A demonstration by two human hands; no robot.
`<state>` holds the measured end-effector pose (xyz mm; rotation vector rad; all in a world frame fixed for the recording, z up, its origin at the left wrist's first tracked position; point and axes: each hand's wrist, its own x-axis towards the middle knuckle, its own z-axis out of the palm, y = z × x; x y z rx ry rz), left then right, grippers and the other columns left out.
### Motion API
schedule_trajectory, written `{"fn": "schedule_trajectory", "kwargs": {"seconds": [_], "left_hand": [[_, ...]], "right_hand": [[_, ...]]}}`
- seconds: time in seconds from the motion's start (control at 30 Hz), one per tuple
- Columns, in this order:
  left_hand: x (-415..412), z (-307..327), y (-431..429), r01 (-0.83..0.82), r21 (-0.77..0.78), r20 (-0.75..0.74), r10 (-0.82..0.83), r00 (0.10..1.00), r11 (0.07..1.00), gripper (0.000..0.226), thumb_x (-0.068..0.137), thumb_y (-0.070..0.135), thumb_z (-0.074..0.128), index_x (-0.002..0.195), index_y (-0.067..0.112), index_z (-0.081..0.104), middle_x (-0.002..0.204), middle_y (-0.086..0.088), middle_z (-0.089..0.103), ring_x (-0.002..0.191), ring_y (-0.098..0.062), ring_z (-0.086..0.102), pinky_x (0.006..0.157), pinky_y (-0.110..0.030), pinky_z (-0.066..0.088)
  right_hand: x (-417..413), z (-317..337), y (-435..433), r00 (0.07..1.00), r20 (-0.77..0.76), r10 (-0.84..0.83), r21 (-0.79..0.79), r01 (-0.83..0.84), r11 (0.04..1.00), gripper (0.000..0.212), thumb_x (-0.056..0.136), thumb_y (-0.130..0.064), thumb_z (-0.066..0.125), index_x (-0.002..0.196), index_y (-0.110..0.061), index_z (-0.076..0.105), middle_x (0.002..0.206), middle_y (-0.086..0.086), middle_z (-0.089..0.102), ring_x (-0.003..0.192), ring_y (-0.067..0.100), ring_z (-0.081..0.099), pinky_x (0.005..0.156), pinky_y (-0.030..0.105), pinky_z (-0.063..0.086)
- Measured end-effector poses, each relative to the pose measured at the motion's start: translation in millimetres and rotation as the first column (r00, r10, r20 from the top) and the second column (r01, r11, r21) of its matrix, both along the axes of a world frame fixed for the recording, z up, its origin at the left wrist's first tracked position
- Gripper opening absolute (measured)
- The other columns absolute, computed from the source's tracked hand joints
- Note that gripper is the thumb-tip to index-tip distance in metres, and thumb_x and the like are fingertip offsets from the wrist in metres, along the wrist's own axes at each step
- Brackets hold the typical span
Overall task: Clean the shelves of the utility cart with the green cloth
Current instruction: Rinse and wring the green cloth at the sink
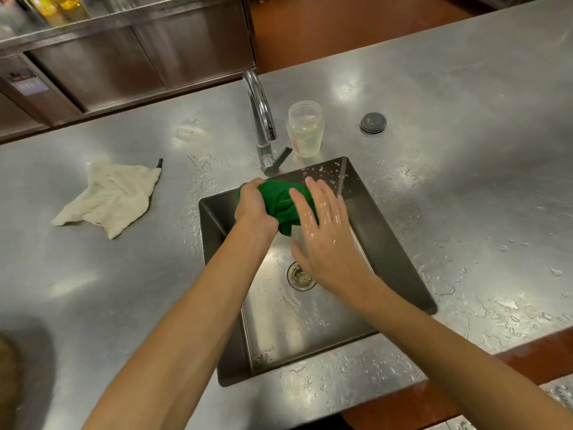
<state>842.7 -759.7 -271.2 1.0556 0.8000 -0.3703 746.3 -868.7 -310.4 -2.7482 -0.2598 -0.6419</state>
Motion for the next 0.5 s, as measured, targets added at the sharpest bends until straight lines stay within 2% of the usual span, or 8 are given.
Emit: {"fn": "schedule_trajectory", "kwargs": {"seconds": [0.07, 0.13, 0.2, 0.27, 0.3, 0.37, 0.43, 0.5], "left_hand": [[-9, 5, -5, 0.076, -0.018, -0.017, -0.076, 0.997, 0.997, 0.032, 0.079, 0.024, 0.059, 0.105, 0.009, 0.07, 0.098, -0.012, 0.07, 0.084, -0.028, 0.069, 0.069, -0.038, 0.062], [-18, 6, -14, 0.095, -0.058, -0.03, -0.096, 0.995, 0.994, 0.024, 0.089, 0.024, 0.054, 0.105, 0.011, 0.067, 0.093, -0.012, 0.069, 0.083, -0.027, 0.067, 0.069, -0.034, 0.06], [-25, 4, -19, 0.067, -0.048, -0.025, -0.068, 0.997, 0.997, 0.031, 0.086, 0.025, 0.059, 0.11, 0.009, 0.068, 0.098, -0.012, 0.07, 0.087, -0.027, 0.069, 0.073, -0.035, 0.059], [-25, 1, -22, 0.014, -0.022, 0.006, -0.014, 1.0, 1.0, 0.039, 0.077, 0.023, 0.067, 0.114, 0.009, 0.07, 0.11, -0.013, 0.072, 0.095, -0.027, 0.07, 0.075, -0.037, 0.06], [-24, 2, -22, -0.013, 0.027, 0.043, 0.012, 0.999, 1.0, 0.032, 0.076, 0.018, 0.07, 0.107, 0.011, 0.07, 0.108, -0.013, 0.072, 0.093, -0.026, 0.07, 0.073, -0.035, 0.059], [-25, 5, -24, -0.07, 0.16, 0.123, 0.051, 0.991, 0.985, 0.012, 0.079, 0.011, 0.072, 0.089, 0.015, 0.065, 0.093, -0.008, 0.07, 0.084, -0.021, 0.067, 0.069, -0.031, 0.057], [-23, 13, -28, -0.083, 0.244, 0.217, 0.029, 0.976, 0.966, 0.012, 0.077, 0.011, 0.074, 0.082, 0.019, 0.066, 0.086, -0.004, 0.07, 0.082, -0.018, 0.067, 0.076, -0.035, 0.06], [-19, 18, -28, -0.07, 0.319, 0.309, -0.033, 0.951, 0.945, 0.015, 0.069, 0.013, 0.076, 0.079, 0.024, 0.073, 0.086, -0.003, 0.074, 0.084, -0.02, 0.071, 0.081, -0.042, 0.062]], "right_hand": [[1, -10, 8, 0.996, 0.005, -0.091, -0.086, 0.091, 0.992, 0.079, 0.087, -0.018, 0.062, 0.153, -0.006, 0.02, 0.159, 0.025, 0.021, 0.147, 0.041, 0.021, 0.111, 0.06, 0.031], [11, -8, 8, 0.984, 0.018, -0.176, -0.064, 0.176, 0.982, 0.085, 0.083, -0.021, 0.07, 0.152, -0.006, 0.022, 0.157, 0.026, 0.024, 0.138, 0.043, 0.037, 0.101, 0.054, 0.043], [22, 0, 4, 0.977, 0.032, -0.213, -0.038, 0.214, 0.976, 0.089, 0.074, -0.018, 0.078, 0.148, -0.007, 0.029, 0.152, 0.026, 0.035, 0.115, 0.041, 0.054, 0.083, 0.047, 0.05], [29, 3, 1, 0.983, 0.019, -0.183, -0.017, 0.183, 0.983, 0.091, 0.065, -0.015, 0.083, 0.143, -0.006, 0.038, 0.142, 0.023, 0.047, 0.094, 0.036, 0.057, 0.069, 0.041, 0.05], [31, 3, -1, 0.986, 0.0, -0.17, 0.003, 0.17, 0.985, 0.09, 0.061, -0.015, 0.086, 0.139, -0.004, 0.043, 0.132, 0.021, 0.054, 0.088, 0.033, 0.057, 0.064, 0.038, 0.048], [33, 4, -3, 0.985, -0.03, -0.17, 0.082, 0.172, 0.982, 0.075, 0.062, -0.019, 0.086, 0.127, -0.004, 0.053, 0.109, 0.014, 0.062, 0.081, 0.03, 0.059, 0.057, 0.031, 0.039], [34, 9, -5, 0.979, -0.104, -0.176, 0.208, 0.195, 0.959, 0.058, 0.07, -0.028, 0.08, 0.118, -0.007, 0.054, 0.098, 0.007, 0.063, 0.077, 0.027, 0.062, 0.058, 0.028, 0.036], [37, 14, -6, 0.962, -0.239, -0.136, 0.348, 0.215, 0.913, 0.052, 0.073, -0.033, 0.076, 0.111, -0.008, 0.052, 0.089, 0.003, 0.063, 0.074, 0.023, 0.059, 0.059, 0.031, 0.041]]}}
